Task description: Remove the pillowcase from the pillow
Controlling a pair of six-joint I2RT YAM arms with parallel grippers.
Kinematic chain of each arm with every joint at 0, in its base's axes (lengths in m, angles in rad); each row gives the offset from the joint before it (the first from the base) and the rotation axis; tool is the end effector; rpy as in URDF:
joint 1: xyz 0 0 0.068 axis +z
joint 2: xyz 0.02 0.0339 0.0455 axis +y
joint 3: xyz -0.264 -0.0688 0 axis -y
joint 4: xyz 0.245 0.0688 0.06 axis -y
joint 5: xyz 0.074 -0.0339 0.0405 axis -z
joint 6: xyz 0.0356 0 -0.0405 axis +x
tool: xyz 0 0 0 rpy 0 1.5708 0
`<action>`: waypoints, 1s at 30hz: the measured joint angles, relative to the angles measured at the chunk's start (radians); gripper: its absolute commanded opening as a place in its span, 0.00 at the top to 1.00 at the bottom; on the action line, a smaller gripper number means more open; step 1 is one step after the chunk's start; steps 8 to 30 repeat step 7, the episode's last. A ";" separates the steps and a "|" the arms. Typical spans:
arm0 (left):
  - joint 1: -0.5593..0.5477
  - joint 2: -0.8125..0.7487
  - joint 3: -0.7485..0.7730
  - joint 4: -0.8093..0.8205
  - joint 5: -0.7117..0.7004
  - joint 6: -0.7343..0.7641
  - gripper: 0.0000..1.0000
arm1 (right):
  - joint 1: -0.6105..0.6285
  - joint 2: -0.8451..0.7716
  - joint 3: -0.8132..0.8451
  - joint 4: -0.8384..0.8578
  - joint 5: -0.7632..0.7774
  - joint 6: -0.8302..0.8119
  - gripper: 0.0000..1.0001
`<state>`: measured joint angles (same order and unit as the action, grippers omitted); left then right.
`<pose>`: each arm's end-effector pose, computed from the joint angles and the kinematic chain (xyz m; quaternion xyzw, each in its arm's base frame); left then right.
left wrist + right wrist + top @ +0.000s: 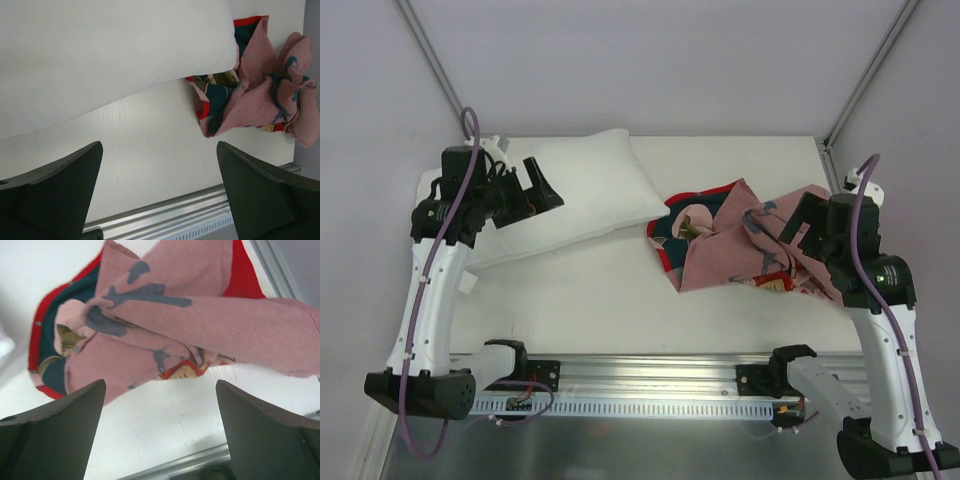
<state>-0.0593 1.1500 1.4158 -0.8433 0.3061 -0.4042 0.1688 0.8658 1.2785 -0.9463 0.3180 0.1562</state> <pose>0.2222 -0.0239 0.4178 -0.0775 0.8685 -0.2386 0.4275 0.1420 0.0129 0.4130 0.0731 0.8580 -0.0565 0.5052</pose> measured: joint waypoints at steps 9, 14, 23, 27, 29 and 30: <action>0.000 -0.160 -0.127 0.016 -0.004 0.005 0.01 | 0.000 -0.115 -0.127 -0.021 0.086 0.000 0.04; 0.000 -0.160 -0.127 0.016 -0.004 0.005 0.01 | 0.000 -0.115 -0.127 -0.021 0.086 0.000 0.04; 0.000 -0.160 -0.127 0.016 -0.004 0.005 0.01 | 0.000 -0.115 -0.127 -0.021 0.086 0.000 0.04; 0.000 -0.160 -0.127 0.016 -0.004 0.005 0.01 | 0.000 -0.115 -0.127 -0.021 0.086 0.000 0.04; 0.000 -0.160 -0.127 0.016 -0.004 0.005 0.01 | 0.000 -0.115 -0.127 -0.021 0.086 0.000 0.04; 0.000 -0.160 -0.127 0.016 -0.004 0.005 0.01 | 0.000 -0.115 -0.127 -0.021 0.086 0.000 0.04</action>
